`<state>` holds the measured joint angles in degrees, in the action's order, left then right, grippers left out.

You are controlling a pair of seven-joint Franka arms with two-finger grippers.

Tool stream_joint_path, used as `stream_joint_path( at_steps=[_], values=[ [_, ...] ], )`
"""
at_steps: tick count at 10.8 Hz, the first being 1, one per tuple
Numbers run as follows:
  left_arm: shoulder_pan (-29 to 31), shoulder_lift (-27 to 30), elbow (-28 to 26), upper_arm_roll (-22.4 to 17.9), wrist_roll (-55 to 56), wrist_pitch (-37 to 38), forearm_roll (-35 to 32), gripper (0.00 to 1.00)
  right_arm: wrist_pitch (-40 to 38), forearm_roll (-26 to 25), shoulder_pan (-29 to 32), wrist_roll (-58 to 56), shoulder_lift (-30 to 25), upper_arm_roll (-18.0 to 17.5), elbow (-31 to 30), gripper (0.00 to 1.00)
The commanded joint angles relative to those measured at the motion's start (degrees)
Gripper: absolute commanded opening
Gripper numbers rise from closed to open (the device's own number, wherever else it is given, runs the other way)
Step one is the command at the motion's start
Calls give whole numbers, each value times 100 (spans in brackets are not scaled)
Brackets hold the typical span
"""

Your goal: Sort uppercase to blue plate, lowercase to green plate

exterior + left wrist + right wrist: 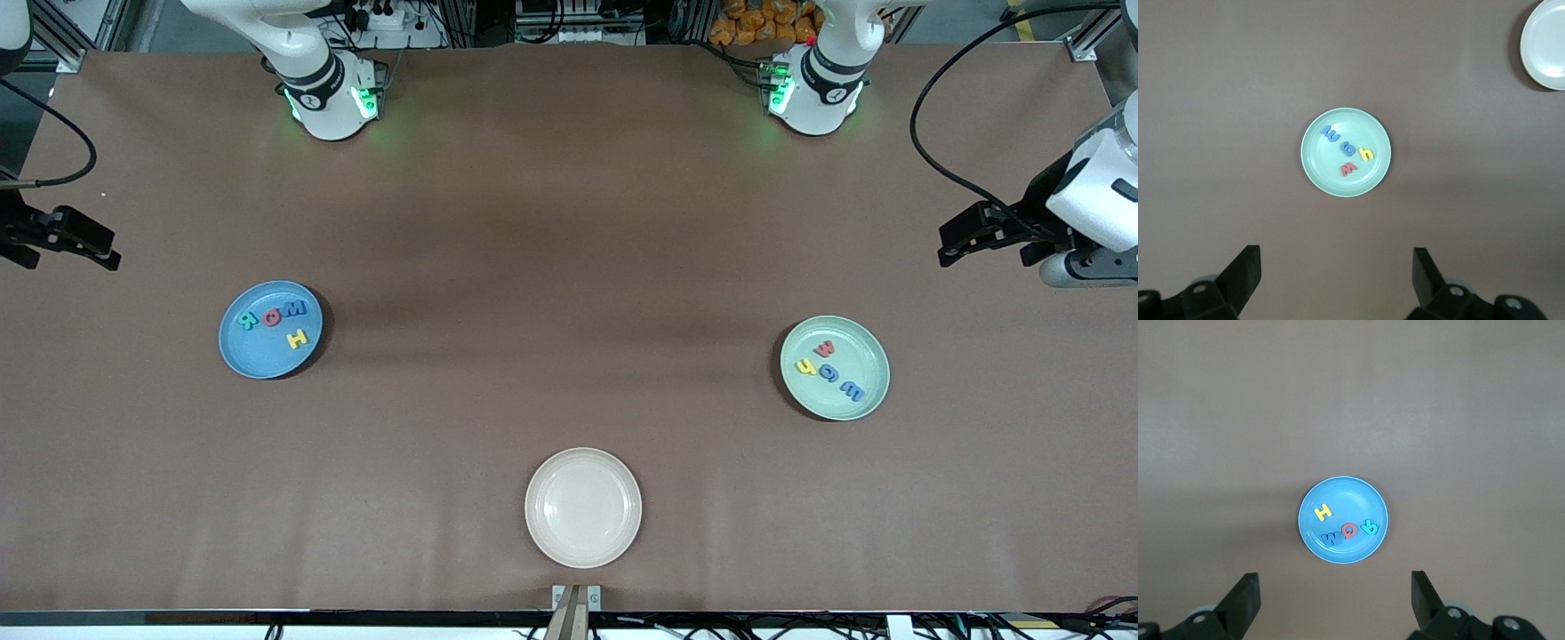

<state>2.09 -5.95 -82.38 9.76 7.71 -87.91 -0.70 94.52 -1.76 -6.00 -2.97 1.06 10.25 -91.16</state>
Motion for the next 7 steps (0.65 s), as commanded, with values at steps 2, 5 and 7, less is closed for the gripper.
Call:
stream_joint_path(
  at_steps=[2, 5, 7],
  values=[
    [-33, 226, -94, -150, -147, 187, 61, 100, -109, 36, 2, 69, 69, 3, 186, 100],
    [-33, 270, -102, -141, -138, 335, 52, 100, -109, 36, 2, 69, 69, 3, 187, 100],
    [-33, 296, -102, -141, -138, 371, 52, 100, -109, 36, 2, 78, 78, 3, 187, 100]
  ],
)
